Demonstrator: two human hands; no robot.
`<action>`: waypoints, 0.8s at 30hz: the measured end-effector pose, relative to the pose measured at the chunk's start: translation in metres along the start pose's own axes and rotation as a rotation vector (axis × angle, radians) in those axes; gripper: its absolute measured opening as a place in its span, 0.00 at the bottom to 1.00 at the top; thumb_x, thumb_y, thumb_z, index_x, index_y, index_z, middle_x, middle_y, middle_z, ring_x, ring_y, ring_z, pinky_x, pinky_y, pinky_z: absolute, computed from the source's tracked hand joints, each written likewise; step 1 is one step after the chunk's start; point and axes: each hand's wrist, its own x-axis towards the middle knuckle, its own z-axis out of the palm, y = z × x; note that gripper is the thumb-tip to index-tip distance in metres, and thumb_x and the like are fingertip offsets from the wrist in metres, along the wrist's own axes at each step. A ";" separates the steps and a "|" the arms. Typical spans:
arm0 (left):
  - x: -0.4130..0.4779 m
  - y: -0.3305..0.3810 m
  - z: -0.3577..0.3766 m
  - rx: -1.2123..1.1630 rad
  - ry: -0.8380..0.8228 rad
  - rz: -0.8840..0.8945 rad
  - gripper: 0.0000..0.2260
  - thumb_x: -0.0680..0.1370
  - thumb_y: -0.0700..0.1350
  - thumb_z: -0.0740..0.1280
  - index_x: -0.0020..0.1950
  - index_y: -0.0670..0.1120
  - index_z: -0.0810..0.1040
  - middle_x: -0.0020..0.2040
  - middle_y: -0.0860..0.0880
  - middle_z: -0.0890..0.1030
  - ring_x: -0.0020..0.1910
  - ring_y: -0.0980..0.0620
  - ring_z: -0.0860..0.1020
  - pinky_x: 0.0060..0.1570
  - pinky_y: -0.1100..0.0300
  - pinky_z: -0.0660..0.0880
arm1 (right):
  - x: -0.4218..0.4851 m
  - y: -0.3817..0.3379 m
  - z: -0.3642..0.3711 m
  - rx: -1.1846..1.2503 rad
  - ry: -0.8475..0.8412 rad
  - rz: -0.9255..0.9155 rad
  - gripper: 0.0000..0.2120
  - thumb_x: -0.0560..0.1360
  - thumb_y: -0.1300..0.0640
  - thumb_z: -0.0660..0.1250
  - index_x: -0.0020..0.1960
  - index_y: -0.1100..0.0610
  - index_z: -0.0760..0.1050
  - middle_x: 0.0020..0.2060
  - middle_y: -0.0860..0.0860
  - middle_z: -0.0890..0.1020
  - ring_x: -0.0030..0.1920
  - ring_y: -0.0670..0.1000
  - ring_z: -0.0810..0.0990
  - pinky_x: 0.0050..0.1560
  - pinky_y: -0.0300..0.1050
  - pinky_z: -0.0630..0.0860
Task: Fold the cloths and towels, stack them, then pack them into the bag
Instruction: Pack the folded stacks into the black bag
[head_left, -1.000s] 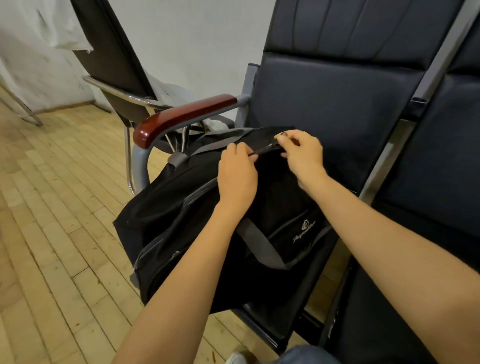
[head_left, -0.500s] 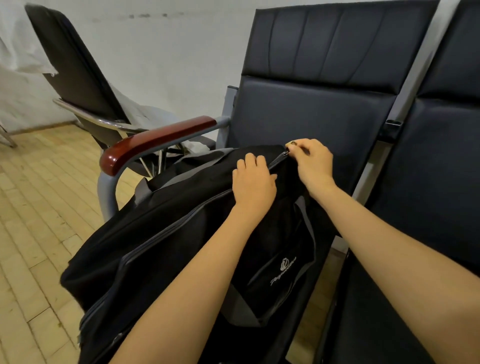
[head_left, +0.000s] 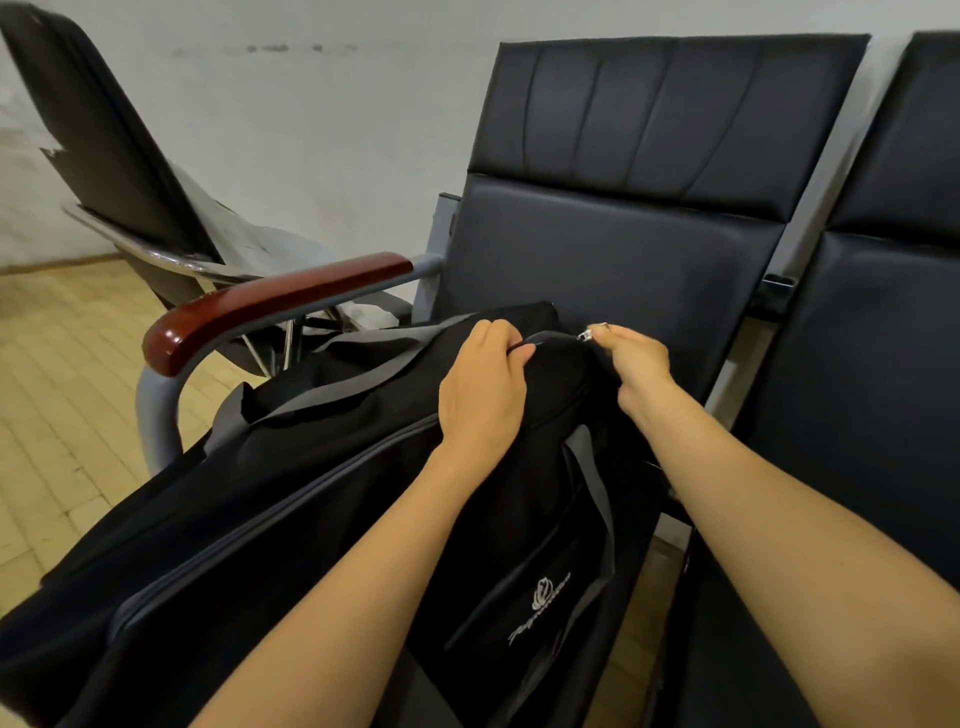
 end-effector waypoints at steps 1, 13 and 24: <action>-0.002 -0.001 0.000 -0.017 0.010 0.003 0.07 0.81 0.48 0.61 0.48 0.45 0.73 0.46 0.53 0.73 0.43 0.54 0.73 0.41 0.56 0.72 | 0.007 0.004 -0.003 0.034 0.008 0.043 0.04 0.73 0.64 0.70 0.43 0.57 0.82 0.39 0.50 0.82 0.41 0.49 0.80 0.44 0.41 0.78; -0.016 -0.015 -0.002 -0.177 0.164 0.106 0.04 0.80 0.46 0.64 0.46 0.47 0.74 0.42 0.56 0.71 0.42 0.57 0.72 0.40 0.68 0.68 | 0.048 0.025 -0.003 -0.023 0.096 0.274 0.14 0.73 0.62 0.70 0.57 0.66 0.75 0.47 0.57 0.80 0.52 0.58 0.79 0.53 0.52 0.77; -0.009 -0.023 0.012 -0.251 0.152 -0.026 0.05 0.81 0.45 0.63 0.46 0.47 0.72 0.43 0.55 0.71 0.44 0.60 0.72 0.40 0.67 0.68 | 0.019 0.037 -0.013 -0.120 -0.149 0.376 0.21 0.79 0.41 0.58 0.57 0.58 0.75 0.48 0.56 0.79 0.41 0.53 0.76 0.39 0.45 0.73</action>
